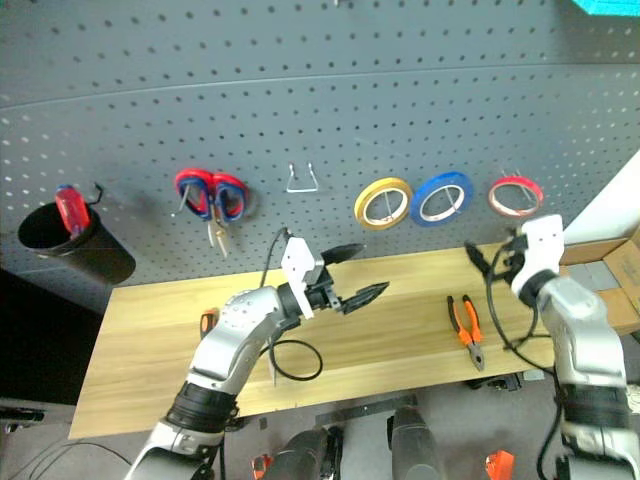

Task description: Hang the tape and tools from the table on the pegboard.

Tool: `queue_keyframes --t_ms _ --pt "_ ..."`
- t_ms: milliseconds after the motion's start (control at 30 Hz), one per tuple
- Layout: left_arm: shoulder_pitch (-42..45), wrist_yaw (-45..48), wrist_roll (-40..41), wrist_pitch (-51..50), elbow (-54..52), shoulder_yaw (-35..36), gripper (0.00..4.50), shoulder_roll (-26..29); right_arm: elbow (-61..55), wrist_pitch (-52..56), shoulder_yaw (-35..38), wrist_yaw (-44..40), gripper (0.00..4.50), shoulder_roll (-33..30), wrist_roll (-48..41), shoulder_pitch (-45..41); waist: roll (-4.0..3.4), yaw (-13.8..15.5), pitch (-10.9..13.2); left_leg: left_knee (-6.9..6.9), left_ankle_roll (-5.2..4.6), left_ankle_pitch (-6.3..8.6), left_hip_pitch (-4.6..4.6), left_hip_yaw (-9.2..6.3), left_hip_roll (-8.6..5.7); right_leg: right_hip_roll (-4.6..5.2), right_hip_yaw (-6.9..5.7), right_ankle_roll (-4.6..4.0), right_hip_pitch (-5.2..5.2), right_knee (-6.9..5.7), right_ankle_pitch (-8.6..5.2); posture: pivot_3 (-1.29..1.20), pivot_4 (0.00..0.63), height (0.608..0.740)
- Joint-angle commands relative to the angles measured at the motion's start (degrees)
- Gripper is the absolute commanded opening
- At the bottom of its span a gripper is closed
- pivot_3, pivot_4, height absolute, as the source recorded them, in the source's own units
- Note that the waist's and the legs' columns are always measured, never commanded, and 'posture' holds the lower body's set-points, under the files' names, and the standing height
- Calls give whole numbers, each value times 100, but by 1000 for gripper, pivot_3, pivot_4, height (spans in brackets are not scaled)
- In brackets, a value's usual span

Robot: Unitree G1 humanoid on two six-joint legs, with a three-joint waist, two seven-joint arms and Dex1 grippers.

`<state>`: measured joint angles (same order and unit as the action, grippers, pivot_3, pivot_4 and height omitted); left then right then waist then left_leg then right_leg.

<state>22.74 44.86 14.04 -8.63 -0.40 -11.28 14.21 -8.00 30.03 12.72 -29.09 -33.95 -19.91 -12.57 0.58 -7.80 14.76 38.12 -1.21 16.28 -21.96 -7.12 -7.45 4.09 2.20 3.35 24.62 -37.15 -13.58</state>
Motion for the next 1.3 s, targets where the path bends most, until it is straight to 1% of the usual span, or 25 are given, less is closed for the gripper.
queue_keyframes --t_ms 33,100,133,233,300,400,533,933,1133,1233,1300 --pt "-65 182 -103 150 -110 -190 4500 69 -1220 1210 -85 13 4447 -395 -232 521 -2 -14 -1 2 -1 0 1 8 0 0 8 6 1 0 5 -294 229 740" --pt "-208 480 -75 197 -114 -287 4500 248 -1434 1978 -235 390 4447 -365 -144 771 7 -26 -8 6 -3 0 5 15 3 -2 16 7 0 1 17 -303 234 740" --pt "-304 623 -127 210 -78 -368 4500 388 -1356 2301 -263 678 4447 -158 -107 753 9 -34 -9 6 -2 0 7 17 10 -8 16 4 0 4 25 -303 234 740" --pt "-452 862 -183 218 -29 -480 4500 630 -908 2937 -212 1221 4447 328 -62 418 13 -46 -12 5 -2 -1 15 24 26 -25 25 -21 1 2 51 -299 241 740" --pt "-505 931 -181 200 -46 -484 4500 723 -508 3116 -243 1455 4447 477 83 165 12 -30 -12 5 -7 -9 15 25 29 -29 26 -24 2 3 69 -291 238 740" --pt "-597 1059 -228 254 -42 -472 4500 896 89 3104 -337 1696 4447 629 309 -174 10 -20 -14 8 -9 -34 15 28 27 -30 25 -21 -3 11 96 -278 235 740" --pt "-697 1095 -213 227 -78 -435 4500 1016 576 2936 -463 1687 4447 711 457 -360 8 -17 -15 7 -12 -43 17 28 29 -30 23 -19 -4 8 99 -265 233 740" --pt "-967 938 -245 42 -441 -417 4500 1062 1460 2401 -942 1372 4447 886 711 -565 8 -14 -16 0 -14 -41 13 40 30 -31 26 -17 6 8 102 -230 233 740" --pt "-1000 894 -276 27 -478 -403 4500 1092 2226 1982 -1121 1263 4447 951 922 -881 7 -17 -16 1 -13 -42 15 47 31 -32 24 -17 7 6 102 -218 227 740" --pt "-1008 881 -270 9 -523 -381 4500 1127 2338 1944 -1149 1184 3817 987 952 -945 7 -10 -17 1 -14 -42 15 51 31 -32 24 -16 8 6 103 -210 224 740" --pt "-1011 858 -255 -10 -539 -350 4500 1148 2326 1935 -1161 1118 3152 1006 961 -940 7 -8 -19 0 -13 -42 15 50 31 -32 25 -16 8 7 103 -204 219 740"
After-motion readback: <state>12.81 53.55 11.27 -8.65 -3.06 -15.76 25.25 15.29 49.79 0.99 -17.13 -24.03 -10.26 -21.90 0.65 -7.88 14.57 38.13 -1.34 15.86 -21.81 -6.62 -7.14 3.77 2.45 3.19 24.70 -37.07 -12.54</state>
